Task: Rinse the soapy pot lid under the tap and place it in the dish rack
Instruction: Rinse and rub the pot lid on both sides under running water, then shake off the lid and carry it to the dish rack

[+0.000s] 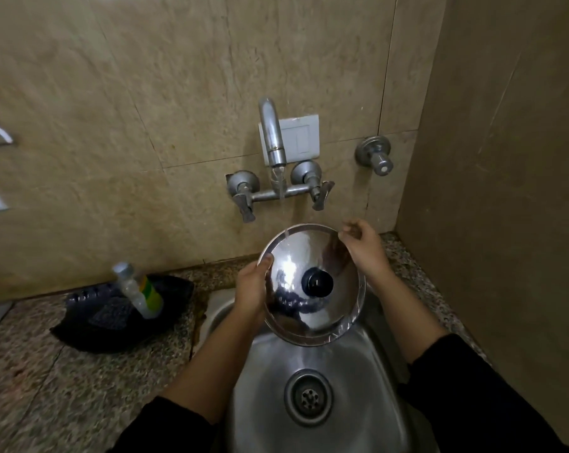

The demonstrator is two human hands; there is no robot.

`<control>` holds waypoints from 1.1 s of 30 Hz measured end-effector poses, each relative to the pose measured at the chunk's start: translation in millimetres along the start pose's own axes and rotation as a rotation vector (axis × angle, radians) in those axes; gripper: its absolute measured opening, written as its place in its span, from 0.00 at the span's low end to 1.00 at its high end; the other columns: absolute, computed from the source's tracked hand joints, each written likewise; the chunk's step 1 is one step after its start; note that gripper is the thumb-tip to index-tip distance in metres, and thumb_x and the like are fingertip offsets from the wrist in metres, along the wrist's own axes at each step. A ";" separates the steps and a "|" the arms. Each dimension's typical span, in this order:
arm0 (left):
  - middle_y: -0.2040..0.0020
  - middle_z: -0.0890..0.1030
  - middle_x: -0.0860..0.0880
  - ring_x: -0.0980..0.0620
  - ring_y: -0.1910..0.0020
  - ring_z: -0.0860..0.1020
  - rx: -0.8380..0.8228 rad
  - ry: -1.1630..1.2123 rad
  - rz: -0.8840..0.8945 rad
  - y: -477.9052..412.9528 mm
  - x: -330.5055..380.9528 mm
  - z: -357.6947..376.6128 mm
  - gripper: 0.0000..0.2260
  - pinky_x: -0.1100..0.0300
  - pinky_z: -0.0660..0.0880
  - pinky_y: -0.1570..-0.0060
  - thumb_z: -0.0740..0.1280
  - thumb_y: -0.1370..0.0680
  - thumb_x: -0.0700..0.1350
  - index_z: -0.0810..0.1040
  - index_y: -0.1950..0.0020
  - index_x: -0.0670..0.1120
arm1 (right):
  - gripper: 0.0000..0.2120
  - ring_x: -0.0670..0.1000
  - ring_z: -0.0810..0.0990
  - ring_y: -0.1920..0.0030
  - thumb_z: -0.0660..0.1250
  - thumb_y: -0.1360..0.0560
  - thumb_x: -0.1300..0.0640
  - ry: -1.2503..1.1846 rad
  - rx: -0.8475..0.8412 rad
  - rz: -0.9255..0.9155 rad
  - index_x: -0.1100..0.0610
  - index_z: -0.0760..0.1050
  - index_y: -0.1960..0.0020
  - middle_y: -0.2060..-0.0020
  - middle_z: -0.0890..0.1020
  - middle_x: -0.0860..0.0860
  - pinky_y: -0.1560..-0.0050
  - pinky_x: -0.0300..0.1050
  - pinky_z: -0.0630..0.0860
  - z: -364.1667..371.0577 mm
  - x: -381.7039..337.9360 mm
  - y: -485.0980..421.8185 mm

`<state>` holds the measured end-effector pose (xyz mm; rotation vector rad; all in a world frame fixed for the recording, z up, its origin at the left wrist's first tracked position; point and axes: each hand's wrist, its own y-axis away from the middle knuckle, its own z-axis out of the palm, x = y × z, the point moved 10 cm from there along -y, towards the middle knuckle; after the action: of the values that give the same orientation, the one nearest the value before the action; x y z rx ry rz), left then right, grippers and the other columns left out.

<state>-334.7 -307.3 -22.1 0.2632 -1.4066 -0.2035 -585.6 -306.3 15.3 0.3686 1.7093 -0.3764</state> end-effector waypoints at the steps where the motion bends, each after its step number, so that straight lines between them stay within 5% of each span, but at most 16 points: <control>1: 0.55 0.84 0.39 0.36 0.51 0.82 0.010 0.001 0.003 1.5 2.4 -0.3 0.08 0.37 0.76 0.44 0.67 0.23 0.47 0.81 0.55 0.43 | 0.15 0.52 0.78 0.46 0.65 0.24 0.60 0.024 -0.014 -0.037 0.57 0.74 0.38 0.50 0.78 0.50 0.42 0.49 0.73 2.2 -11.5 -2.7; 9: 0.62 0.81 0.42 0.44 0.62 0.78 0.102 -0.046 0.059 -0.4 22.3 -52.1 0.10 0.50 0.76 0.54 0.68 0.24 0.47 0.81 0.61 0.42 | 0.18 0.50 0.78 0.47 0.67 0.25 0.51 0.133 0.000 -0.172 0.52 0.73 0.36 0.45 0.79 0.50 0.46 0.48 0.76 31.4 -63.3 -29.7; 13: 0.75 0.75 0.50 0.52 0.75 0.71 0.118 -0.075 0.116 3.2 29.4 -63.0 0.18 0.60 0.67 0.68 0.67 0.23 0.45 0.78 0.74 0.47 | 0.16 0.52 0.79 0.48 0.69 0.27 0.50 0.234 0.153 -0.159 0.52 0.75 0.41 0.43 0.77 0.52 0.48 0.50 0.78 31.5 -69.9 -34.8; 21: 0.74 0.71 0.48 0.51 0.73 0.68 0.149 -0.068 0.146 15.4 32.6 -78.1 0.20 0.59 0.65 0.68 0.68 0.23 0.46 0.78 0.76 0.49 | 0.14 0.55 0.77 0.45 0.65 0.23 0.53 0.538 0.187 -0.265 0.57 0.74 0.39 0.38 0.70 0.55 0.53 0.44 0.70 38.0 -87.9 -19.6; 26: 0.59 0.79 0.39 0.43 0.58 0.77 0.132 0.010 0.158 23.2 34.0 -82.8 0.10 0.47 0.76 0.52 0.70 0.26 0.49 0.82 0.60 0.43 | 0.25 0.55 0.76 0.39 0.59 0.21 0.44 0.377 -0.119 -0.112 0.47 0.59 0.26 0.35 0.74 0.52 0.43 0.52 0.73 43.1 -49.6 0.1; 28: 0.56 0.81 0.40 0.43 0.55 0.79 0.150 0.064 0.167 26.3 34.0 -87.7 0.09 0.47 0.77 0.50 0.69 0.25 0.48 0.83 0.58 0.44 | 0.25 0.55 0.74 0.35 0.57 0.22 0.40 0.209 -0.277 0.055 0.50 0.66 0.29 0.36 0.76 0.52 0.36 0.54 0.70 45.9 -17.6 26.8; 30: 0.57 0.83 0.43 0.46 0.57 0.81 0.159 0.180 0.186 31.4 34.2 -88.8 0.08 0.55 0.80 0.57 0.67 0.23 0.46 0.83 0.56 0.43 | 0.20 0.53 0.79 0.42 0.58 0.23 0.39 0.065 -0.395 0.169 0.51 0.77 0.41 0.47 0.82 0.50 0.40 0.51 0.73 45.4 8.0 56.4; 33: 0.60 0.86 0.46 0.50 0.60 0.84 0.149 0.376 0.148 41.0 22.2 -83.1 0.08 0.57 0.80 0.61 0.65 0.21 0.45 0.82 0.53 0.43 | 0.12 0.57 0.82 0.46 0.65 0.23 0.48 -0.158 -0.511 0.239 0.54 0.79 0.45 0.50 0.85 0.54 0.42 0.56 0.77 47.6 32.7 90.2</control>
<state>-249.8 -269.7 -0.7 0.3018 -1.0623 0.0718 -509.0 -245.8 -28.6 0.1577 1.5208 0.2035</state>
